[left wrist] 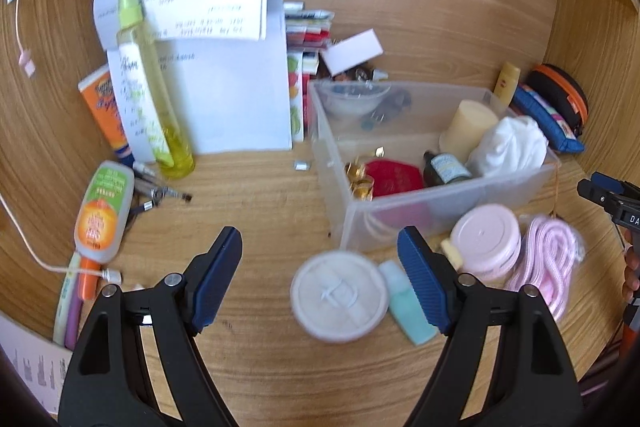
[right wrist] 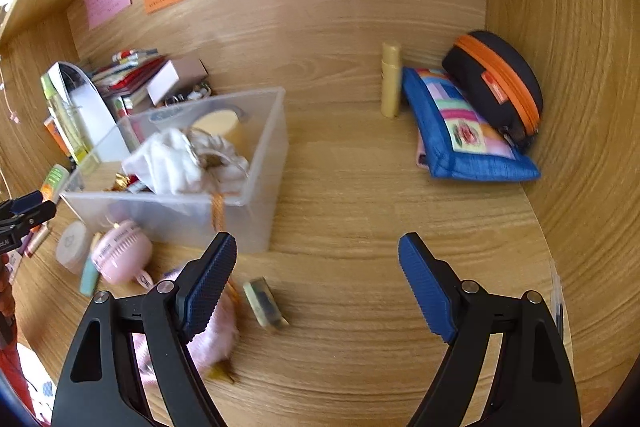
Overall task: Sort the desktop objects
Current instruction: 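Grasp the white round lid with the left gripper while the right grasps the small square item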
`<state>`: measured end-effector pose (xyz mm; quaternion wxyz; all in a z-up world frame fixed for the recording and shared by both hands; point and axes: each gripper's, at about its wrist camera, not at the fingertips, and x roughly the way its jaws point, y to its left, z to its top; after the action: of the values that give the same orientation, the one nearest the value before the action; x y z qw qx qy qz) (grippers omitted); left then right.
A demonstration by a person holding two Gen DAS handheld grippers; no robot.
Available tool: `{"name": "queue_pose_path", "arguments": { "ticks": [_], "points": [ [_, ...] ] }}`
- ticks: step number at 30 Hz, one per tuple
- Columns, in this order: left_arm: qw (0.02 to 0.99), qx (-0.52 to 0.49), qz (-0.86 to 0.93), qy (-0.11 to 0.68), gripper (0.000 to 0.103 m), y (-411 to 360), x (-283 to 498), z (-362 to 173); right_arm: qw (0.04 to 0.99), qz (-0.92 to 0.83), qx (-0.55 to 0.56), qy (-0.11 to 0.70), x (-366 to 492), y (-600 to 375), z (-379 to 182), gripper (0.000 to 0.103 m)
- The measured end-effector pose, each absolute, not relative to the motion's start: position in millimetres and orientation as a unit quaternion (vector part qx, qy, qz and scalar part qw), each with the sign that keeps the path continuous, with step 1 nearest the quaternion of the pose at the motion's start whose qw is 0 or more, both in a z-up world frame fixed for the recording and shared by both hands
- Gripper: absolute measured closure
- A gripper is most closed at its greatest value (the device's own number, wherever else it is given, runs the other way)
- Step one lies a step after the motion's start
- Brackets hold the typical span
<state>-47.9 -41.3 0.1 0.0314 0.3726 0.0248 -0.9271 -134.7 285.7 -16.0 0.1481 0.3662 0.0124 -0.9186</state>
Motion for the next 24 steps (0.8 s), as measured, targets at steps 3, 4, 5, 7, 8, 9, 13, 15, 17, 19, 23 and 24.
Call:
{"name": "queue_pose_path", "arguments": {
  "ticks": [3,4,5,7,8,9,13,15,17,19,23,24],
  "points": [
    [0.035,0.384,-0.922,0.03,0.023,-44.8,-41.3,-6.9,0.146,-0.914,0.377,0.017,-133.3,287.5,-24.5,0.022],
    [0.035,0.386,-0.921,0.032,0.023,-45.6,-39.5,-8.3,0.146,-0.913,0.381,0.018,-132.6,287.6,-27.0,0.022],
    [0.034,0.388,-0.92,0.035,0.023,-46.4,-37.0,-9.8,0.147,-0.911,0.385,0.019,-131.6,287.9,-29.5,0.022],
    [0.032,0.393,-0.918,0.04,0.023,-46.4,-31.0,-13.3,0.149,-0.908,0.391,0.021,-129.4,288.0,-32.7,0.022],
    [0.032,0.395,-0.917,0.04,0.023,-45.7,-28.9,-15.0,0.15,-0.907,0.394,0.022,-128.7,287.5,-34.5,0.022],
    [0.032,0.399,-0.916,0.04,0.023,-45.1,-26.1,-17.7,0.151,-0.905,0.396,0.023,-127.6,287.2,-36.2,0.022],
    [0.031,0.413,-0.909,0.042,0.023,-43.7,-24.3,-27.1,0.155,-0.9,0.406,0.025,-125.4,285.6,-41.4,0.022],
    [0.028,0.423,-0.905,0.042,0.023,-43.0,-26.0,-32.9,0.157,-0.898,0.41,0.025,-124.9,284.9,-43.3,0.022],
    [0.023,0.435,-0.899,0.04,0.023,-41.9,-29.9,-39.0,0.16,-0.897,0.412,0.025,-123.5,284.0,-45.0,0.022],
    [0.022,0.445,-0.895,0.037,0.023,-40.4,-33.5,-44.3,0.161,-0.897,0.411,0.029,-122.1,282.8,-46.3,0.022],
    [0.025,0.449,-0.893,0.033,0.023,-37.7,-40.5,-49.8,0.159,-0.897,0.411,0.041,-119.9,280.2,-49.0,0.022],
    [0.025,0.447,-0.894,0.034,0.023,-37.2,-42.4,-49.9,0.159,-0.896,0.412,0.043,-120.4,279.6,-49.9,0.022]
  ]
}}
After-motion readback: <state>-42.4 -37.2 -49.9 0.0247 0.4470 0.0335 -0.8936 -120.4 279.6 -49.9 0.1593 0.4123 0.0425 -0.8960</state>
